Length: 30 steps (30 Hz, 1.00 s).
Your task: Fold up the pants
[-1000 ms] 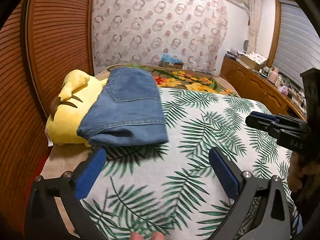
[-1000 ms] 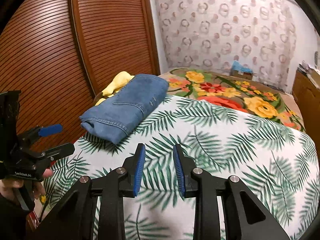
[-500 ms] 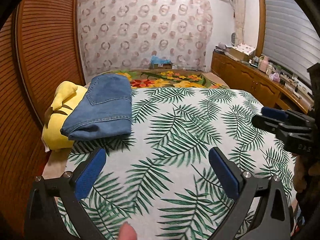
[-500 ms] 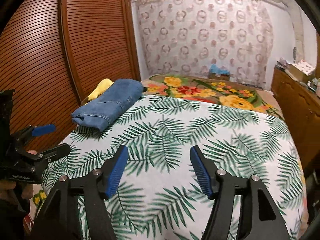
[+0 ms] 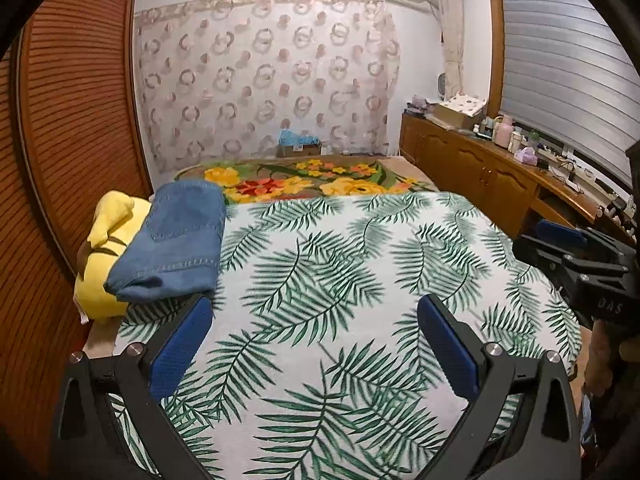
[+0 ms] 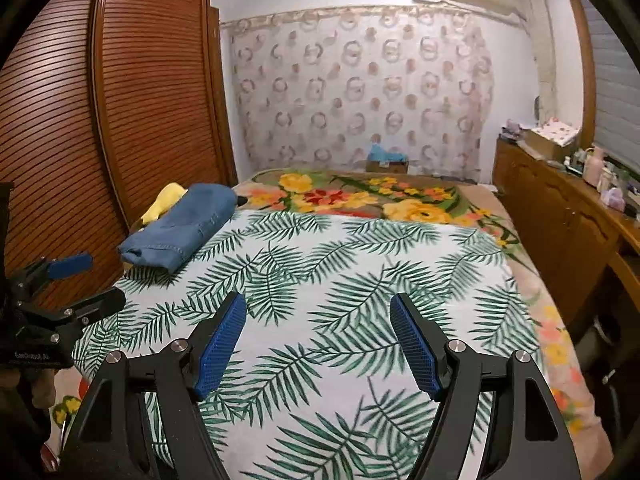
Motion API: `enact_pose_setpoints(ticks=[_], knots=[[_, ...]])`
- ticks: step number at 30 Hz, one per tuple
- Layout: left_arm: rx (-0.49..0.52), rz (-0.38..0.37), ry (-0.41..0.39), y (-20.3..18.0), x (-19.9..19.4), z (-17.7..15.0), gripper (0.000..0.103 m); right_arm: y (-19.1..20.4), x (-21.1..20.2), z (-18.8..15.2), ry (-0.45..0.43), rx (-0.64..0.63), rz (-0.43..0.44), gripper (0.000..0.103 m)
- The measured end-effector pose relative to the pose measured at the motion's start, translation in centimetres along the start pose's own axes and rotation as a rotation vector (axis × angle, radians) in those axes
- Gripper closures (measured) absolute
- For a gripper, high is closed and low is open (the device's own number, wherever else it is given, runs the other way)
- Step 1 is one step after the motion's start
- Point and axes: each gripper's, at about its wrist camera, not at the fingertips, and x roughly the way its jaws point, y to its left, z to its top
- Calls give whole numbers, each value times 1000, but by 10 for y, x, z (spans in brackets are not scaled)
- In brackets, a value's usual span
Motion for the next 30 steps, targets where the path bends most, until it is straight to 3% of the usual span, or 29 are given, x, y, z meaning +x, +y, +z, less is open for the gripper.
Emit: enact_pose_setpoints(ticks=[18, 30], knots=[[22, -21, -148, -24, -63, 48, 1, -5, -83, 16, -158, 22, -64, 27], [17, -3, -168, -25, -69, 49, 1, -5, -69, 6, -182, 14, -70, 27]])
